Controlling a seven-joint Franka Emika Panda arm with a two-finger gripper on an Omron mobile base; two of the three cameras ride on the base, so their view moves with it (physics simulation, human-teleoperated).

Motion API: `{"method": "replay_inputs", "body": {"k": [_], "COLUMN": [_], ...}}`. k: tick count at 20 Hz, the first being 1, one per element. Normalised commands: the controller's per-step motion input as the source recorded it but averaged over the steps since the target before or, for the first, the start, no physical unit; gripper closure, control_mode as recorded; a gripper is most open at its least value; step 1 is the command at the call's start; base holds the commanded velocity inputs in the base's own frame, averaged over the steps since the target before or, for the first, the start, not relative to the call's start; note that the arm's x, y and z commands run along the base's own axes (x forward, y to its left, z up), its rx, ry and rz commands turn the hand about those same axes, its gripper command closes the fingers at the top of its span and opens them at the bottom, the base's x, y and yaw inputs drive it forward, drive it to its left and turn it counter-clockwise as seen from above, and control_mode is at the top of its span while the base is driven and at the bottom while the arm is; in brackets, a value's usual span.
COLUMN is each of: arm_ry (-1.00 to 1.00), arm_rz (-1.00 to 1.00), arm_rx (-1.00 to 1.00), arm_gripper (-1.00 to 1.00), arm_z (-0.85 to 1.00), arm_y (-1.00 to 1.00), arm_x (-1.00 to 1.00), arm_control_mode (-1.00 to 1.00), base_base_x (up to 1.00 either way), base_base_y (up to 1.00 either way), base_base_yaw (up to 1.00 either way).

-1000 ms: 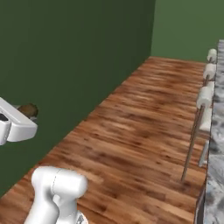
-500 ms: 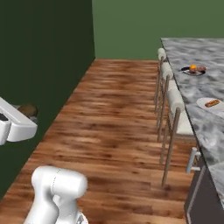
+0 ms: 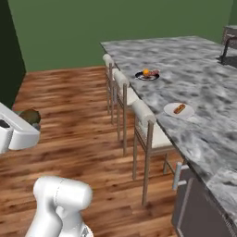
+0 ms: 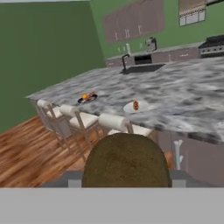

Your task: Pick up the orange and kiwi from the fridge and place one fruit on each plate on the dining counter.

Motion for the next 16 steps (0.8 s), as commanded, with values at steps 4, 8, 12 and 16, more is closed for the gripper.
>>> {"method": "replay_inputs", "body": {"k": [4, 8, 12, 16], "arm_ry": [0.0, 0.0, 0.0, 0.0], "arm_rz": [0.0, 0.0, 0.0, 0.0], "arm_rx": [0.0, 0.0, 0.0, 0.0], "arm_gripper": [1.0, 1.0, 1.0, 1.0], "arm_z": [0.0, 0.0, 0.0, 0.0], "arm_y": [0.0, 0.0, 0.0, 0.0], "arm_x": [0.0, 0.0, 0.0, 0.0], "arm_control_mode": [1.0, 1.0, 1.0, 1.0], "base_base_x": [0.86, 0.87, 0.87, 0.88], "base_base_y": [0.44, 0.46, 0.47, 0.47], "base_base_yaw": [-0.59, -0.59, -0.59, -0.58]}}
